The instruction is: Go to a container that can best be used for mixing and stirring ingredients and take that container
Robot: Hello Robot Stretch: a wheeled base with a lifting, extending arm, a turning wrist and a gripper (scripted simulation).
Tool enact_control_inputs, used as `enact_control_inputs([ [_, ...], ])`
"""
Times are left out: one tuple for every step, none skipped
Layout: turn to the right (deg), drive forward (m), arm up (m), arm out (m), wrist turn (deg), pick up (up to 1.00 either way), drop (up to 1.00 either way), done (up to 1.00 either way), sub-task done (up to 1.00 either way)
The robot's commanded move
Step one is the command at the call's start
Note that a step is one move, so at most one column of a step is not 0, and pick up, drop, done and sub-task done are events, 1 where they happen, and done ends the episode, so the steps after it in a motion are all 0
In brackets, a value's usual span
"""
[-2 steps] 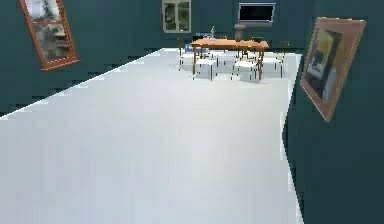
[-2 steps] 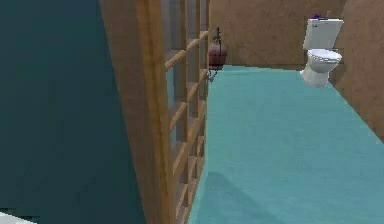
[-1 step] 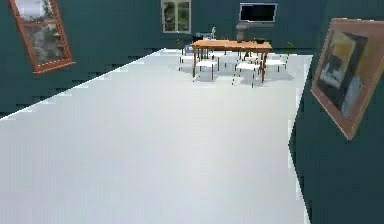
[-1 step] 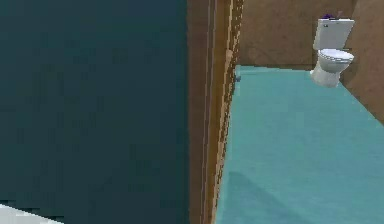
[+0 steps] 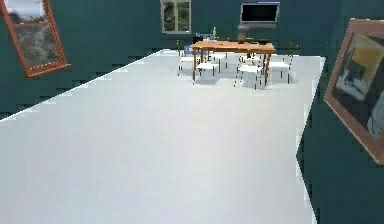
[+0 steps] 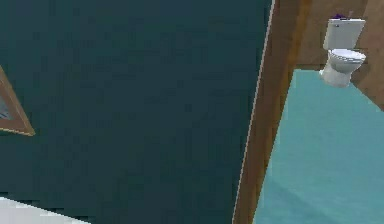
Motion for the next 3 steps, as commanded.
enact_control_inputs([
  [15.0,0.00,0.00,0.00,0.0,0.00,0.00,0.00,0.00],
  [0.0,1.00,0.00,0.00,0.0,0.00,0.00,0.00,0.00],
  [0.0,1.00,0.00,0.00,0.0,0.00,0.00,0.00,0.00],
])
